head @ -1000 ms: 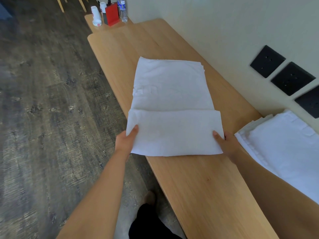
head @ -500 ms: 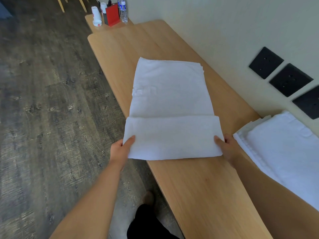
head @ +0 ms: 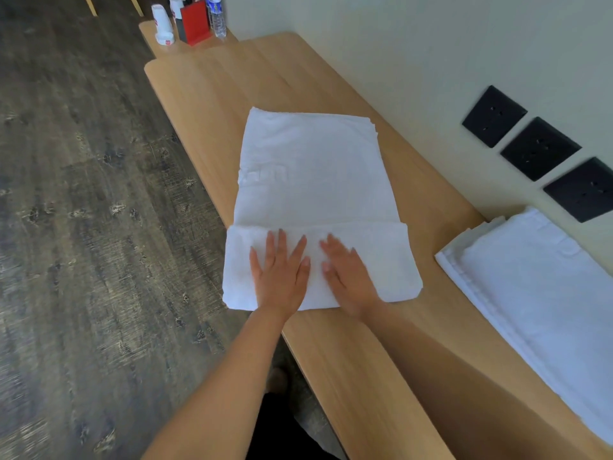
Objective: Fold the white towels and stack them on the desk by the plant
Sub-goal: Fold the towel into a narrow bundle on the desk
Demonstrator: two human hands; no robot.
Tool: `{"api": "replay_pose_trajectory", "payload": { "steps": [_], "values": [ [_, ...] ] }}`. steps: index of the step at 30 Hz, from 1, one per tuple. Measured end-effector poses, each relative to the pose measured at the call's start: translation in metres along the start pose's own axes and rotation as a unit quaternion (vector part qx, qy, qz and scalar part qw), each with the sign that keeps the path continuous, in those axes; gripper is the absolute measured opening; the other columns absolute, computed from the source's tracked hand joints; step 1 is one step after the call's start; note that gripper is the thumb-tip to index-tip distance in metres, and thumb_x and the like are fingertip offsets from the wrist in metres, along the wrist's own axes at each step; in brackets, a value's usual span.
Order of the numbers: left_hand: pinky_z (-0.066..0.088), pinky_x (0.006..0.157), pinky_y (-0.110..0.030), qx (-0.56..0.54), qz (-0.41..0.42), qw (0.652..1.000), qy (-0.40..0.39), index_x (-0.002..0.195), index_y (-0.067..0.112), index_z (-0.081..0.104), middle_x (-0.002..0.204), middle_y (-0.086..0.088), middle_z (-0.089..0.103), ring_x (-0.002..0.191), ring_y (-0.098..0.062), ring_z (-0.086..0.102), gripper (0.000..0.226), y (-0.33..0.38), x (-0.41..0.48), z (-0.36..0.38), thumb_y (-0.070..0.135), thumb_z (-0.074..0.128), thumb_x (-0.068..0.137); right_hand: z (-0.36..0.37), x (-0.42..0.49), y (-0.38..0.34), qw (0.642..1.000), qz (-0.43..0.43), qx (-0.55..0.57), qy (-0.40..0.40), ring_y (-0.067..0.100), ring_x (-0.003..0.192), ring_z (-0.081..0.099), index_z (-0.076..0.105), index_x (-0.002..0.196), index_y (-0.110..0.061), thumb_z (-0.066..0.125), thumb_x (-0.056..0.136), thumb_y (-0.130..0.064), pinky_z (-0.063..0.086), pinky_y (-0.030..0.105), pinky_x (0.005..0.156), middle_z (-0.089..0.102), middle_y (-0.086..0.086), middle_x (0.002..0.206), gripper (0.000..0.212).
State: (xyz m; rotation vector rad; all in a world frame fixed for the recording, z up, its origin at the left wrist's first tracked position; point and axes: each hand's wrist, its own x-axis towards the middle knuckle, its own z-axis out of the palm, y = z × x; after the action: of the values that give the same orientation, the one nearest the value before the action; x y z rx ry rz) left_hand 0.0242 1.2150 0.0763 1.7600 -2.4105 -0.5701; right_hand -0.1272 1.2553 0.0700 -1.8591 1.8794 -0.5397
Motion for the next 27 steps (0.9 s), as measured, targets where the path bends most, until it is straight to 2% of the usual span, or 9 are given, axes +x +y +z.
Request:
{"api": "replay_pose_trajectory", "payload": {
  "steps": [2,6,9,15,18,21,24,26,27],
  "values": [
    [-0.018,0.113,-0.051,0.052,-0.009,0.997,-0.049,0.15,0.042,-0.001,0.16,0.001,-0.017,0.144,-0.017,-0.025,0.051,-0.002,0.002,0.007,0.048,0.007,0.1,0.009,-0.001,0.006,0.992,-0.006,-0.098,-0.074,0.006,0.144,-0.017,0.0,0.15,-0.029,0.006,0.1,-0.047,-0.01,0.035,0.119,-0.009,-0.008,0.159,0.054],
    [-0.018,0.113,-0.052,0.077,-0.009,0.996,-0.046,0.148,0.046,-0.002,0.16,0.003,-0.016,0.144,-0.017,-0.024,0.05,-0.006,0.004,0.015,0.052,0.006,0.099,0.005,-0.007,0.035,0.981,0.055,-0.183,-0.044,0.012,0.143,-0.025,-0.014,0.145,-0.038,-0.007,0.091,-0.055,-0.016,0.033,0.117,-0.025,-0.011,0.154,0.057],
    [-0.017,0.114,-0.051,0.086,-0.003,0.996,-0.036,0.148,0.047,-0.003,0.16,0.003,-0.015,0.145,-0.017,-0.021,0.051,-0.006,0.005,0.016,0.053,0.004,0.098,-0.006,-0.014,0.052,0.975,0.116,-0.188,-0.026,0.012,0.143,-0.023,-0.017,0.145,-0.035,-0.009,0.088,-0.056,-0.018,0.031,0.115,-0.026,-0.009,0.152,0.061],
    [-0.009,0.116,-0.047,0.117,0.035,0.992,-0.028,0.148,0.048,-0.002,0.16,0.004,-0.012,0.147,-0.015,-0.013,0.068,-0.032,0.01,0.011,0.06,-0.017,0.082,-0.018,-0.021,0.067,0.964,0.17,-0.201,-0.024,0.013,0.142,-0.027,-0.021,0.145,-0.031,-0.013,0.085,-0.061,-0.016,0.033,0.116,-0.023,0.001,0.158,0.068],
    [-0.013,0.114,-0.052,0.151,-0.002,0.988,-0.036,0.144,0.049,-0.014,0.158,0.001,-0.022,0.145,-0.019,-0.02,0.063,-0.052,0.015,0.003,0.068,-0.014,0.083,-0.026,-0.026,0.07,0.957,0.214,-0.195,-0.029,0.019,0.145,-0.022,-0.019,0.148,-0.033,-0.005,0.089,-0.067,-0.012,0.036,0.118,-0.025,0.002,0.157,0.07],
    [-0.014,0.115,-0.053,0.111,-0.068,0.99,-0.055,0.145,0.046,-0.017,0.157,0.0,-0.026,0.144,-0.022,-0.024,0.068,-0.068,0.021,-0.006,0.072,0.0,0.085,-0.034,-0.03,0.074,0.949,0.251,-0.183,-0.056,0.022,0.146,-0.019,-0.018,0.149,-0.031,0.008,0.095,-0.062,-0.009,0.041,0.119,-0.023,0.005,0.158,0.067],
    [-0.017,0.111,-0.054,0.131,-0.075,0.987,-0.052,0.151,0.035,-0.005,0.159,-0.008,-0.019,0.145,-0.027,-0.02,0.069,-0.057,0.02,-0.015,0.066,0.009,0.091,-0.032,-0.03,0.067,0.948,0.246,-0.2,-0.026,0.025,0.145,-0.022,-0.011,0.152,-0.024,0.012,0.101,-0.052,-0.013,0.044,0.117,-0.022,0.007,0.158,0.062],
    [-0.011,0.114,-0.05,0.042,-0.027,0.999,0.021,0.151,0.025,0.023,0.16,-0.013,0.002,0.147,-0.03,-0.006,0.07,-0.033,0.006,-0.009,0.063,0.017,0.094,-0.027,-0.032,0.055,0.969,0.159,-0.191,-0.003,0.023,0.144,-0.022,-0.004,0.151,-0.022,0.01,0.099,-0.05,-0.014,0.045,0.116,-0.019,0.005,0.158,0.06],
    [-0.006,0.116,-0.046,-0.037,0.009,0.998,0.048,0.147,0.021,0.036,0.159,-0.013,0.014,0.147,-0.03,0.002,0.076,-0.018,-0.004,-0.005,0.068,0.017,0.09,-0.024,-0.034,0.048,0.981,0.107,-0.161,-0.024,0.019,0.143,-0.022,-0.003,0.15,-0.024,0.006,0.095,-0.054,-0.014,0.045,0.117,-0.018,0.001,0.157,0.064]
  ]
}}
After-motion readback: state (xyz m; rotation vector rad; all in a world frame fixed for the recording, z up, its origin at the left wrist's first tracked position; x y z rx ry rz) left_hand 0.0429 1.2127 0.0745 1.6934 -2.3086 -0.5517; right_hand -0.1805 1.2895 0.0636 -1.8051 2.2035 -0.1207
